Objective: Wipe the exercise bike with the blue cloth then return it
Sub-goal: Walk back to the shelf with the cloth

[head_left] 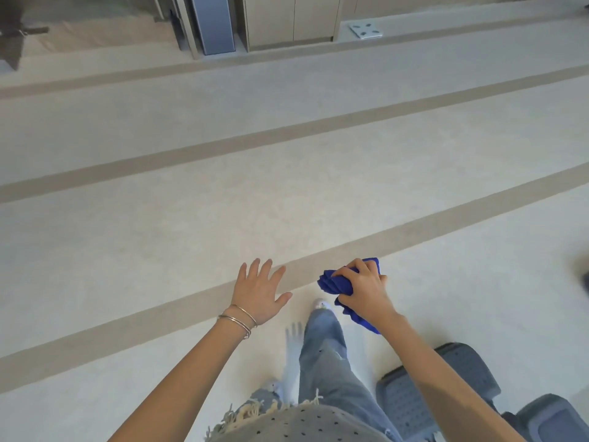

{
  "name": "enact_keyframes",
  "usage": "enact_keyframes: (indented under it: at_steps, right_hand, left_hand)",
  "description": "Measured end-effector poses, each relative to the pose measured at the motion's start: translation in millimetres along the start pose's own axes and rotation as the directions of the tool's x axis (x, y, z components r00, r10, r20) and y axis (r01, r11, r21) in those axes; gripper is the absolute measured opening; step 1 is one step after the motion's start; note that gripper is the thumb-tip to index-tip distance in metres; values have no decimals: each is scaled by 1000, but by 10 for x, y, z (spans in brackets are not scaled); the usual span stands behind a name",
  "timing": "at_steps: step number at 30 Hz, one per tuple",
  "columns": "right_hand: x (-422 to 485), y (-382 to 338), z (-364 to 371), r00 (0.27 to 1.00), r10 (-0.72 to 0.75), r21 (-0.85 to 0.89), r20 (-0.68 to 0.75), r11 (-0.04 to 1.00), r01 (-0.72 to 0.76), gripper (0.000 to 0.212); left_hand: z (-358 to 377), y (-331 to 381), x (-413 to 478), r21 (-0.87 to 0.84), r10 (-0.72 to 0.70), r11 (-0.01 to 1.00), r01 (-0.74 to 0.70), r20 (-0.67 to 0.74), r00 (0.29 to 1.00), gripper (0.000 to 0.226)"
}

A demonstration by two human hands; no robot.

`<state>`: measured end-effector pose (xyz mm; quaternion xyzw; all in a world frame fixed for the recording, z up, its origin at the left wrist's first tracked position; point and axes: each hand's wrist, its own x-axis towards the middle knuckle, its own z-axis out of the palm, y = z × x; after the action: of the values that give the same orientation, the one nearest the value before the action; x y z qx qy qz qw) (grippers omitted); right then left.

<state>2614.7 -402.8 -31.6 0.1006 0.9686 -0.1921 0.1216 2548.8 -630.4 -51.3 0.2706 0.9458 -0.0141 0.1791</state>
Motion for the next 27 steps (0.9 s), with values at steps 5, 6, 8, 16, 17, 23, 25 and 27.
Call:
enact_keyframes:
  at_steps: [5, 6, 8, 16, 17, 23, 25, 27]
  right_hand:
    - [796, 270, -275, 999, -10, 134, 35, 991, 5, 40]
    - [968, 316, -382, 999, -16, 197, 32, 980, 9, 41]
    - [1279, 402, -595, 999, -39, 334, 26, 942, 28, 43]
    - [2226, 697, -1203, 986, -162, 441, 32, 888, 132, 47]
    - [2308, 741, -1241, 985, -170, 441, 36, 887, 137, 47]
    - [2909, 897, -1405, 978, -202, 422, 50, 892, 162, 48]
    - [3137, 905, -1435, 977, -207, 400, 56, 901, 168, 48]
    - [3386, 903, -1482, 975, -216, 380, 58, 908, 178, 48]
  left_hand:
    - [-215, 105, 705, -10, -44, 999, 45, 20, 999, 63]
    - [-294, 127, 858, -15, -52, 999, 52, 17, 999, 63]
    - [-458, 162, 1166, -20, -61, 998, 61, 4, 998, 63]
    - [-1044, 245, 2245, 5, -82, 997, 83, -49, 995, 62]
    - [-1087, 234, 2336, 0, -93, 996, 93, -58, 994, 62]
    - [-1208, 129, 2840, -2, -134, 991, 134, -4, 991, 63]
    - [-1247, 63, 3037, -1, -131, 991, 131, 17, 991, 63]
    - [-1305, -23, 3273, 0, -123, 992, 123, 26, 992, 62]
